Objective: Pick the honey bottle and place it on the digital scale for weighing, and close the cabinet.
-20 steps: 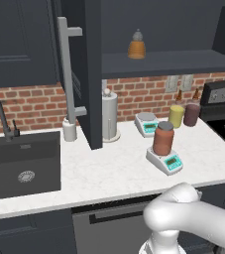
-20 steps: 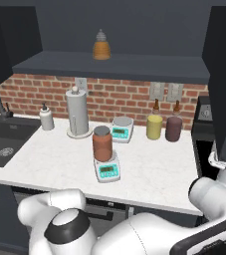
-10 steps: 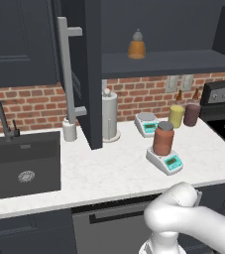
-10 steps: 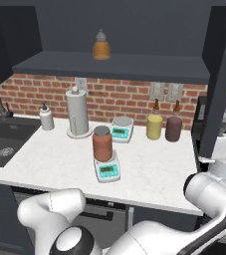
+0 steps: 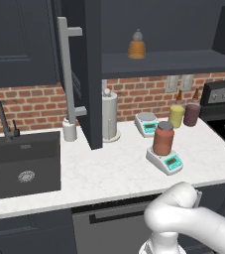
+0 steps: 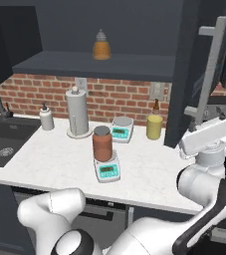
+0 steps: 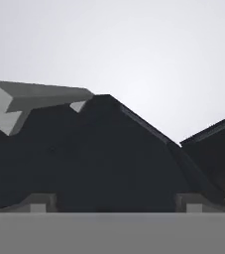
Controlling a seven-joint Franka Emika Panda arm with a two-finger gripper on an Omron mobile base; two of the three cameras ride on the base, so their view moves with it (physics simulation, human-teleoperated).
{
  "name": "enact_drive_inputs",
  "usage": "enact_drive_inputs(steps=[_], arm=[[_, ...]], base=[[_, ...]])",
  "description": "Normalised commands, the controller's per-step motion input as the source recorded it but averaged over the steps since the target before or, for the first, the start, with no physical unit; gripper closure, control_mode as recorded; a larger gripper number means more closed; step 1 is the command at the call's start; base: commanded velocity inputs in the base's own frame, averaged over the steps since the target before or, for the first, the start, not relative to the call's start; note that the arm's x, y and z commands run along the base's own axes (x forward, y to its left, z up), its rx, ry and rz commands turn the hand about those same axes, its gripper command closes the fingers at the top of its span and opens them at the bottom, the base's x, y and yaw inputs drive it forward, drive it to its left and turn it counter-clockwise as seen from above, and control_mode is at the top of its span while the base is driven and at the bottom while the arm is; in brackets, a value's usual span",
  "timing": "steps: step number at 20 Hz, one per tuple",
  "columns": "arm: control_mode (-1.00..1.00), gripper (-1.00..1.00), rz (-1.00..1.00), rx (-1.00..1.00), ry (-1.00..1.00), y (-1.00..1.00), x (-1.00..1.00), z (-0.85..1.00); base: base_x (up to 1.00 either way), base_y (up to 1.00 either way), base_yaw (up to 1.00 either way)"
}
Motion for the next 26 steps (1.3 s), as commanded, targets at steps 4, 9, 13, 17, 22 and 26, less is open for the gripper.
enact_drive_inputs(steps=[4, 9, 13, 17, 22, 26], arm=[[-1.00, -1.00, 0.02, -0.31, 0.26, 0.92, -0.21, 0.08], [-1.00, -1.00, 0.00, -0.36, 0.36, 0.99, -0.03, 0.10], [-1.00, -1.00, 0.00, -0.30, 0.31, 0.87, 0.10, 0.31], [-1.00, -1.00, 0.00, -0.14, 0.29, 0.77, 0.52, 0.29], [-1.00, -1.00, 0.00, -0.08, 0.25, 0.75, 0.64, 0.06], [-1.00, -1.00, 0.00, -0.06, 0.23, 0.65, 0.89, -0.03]], base=[[0.00, 0.00, 0.00], [0.00, 0.00, 0.00], [0.00, 0.00, 0.00], [0.00, 0.00, 0.00], [0.00, 0.00, 0.00], [0.00, 0.00, 0.00]])
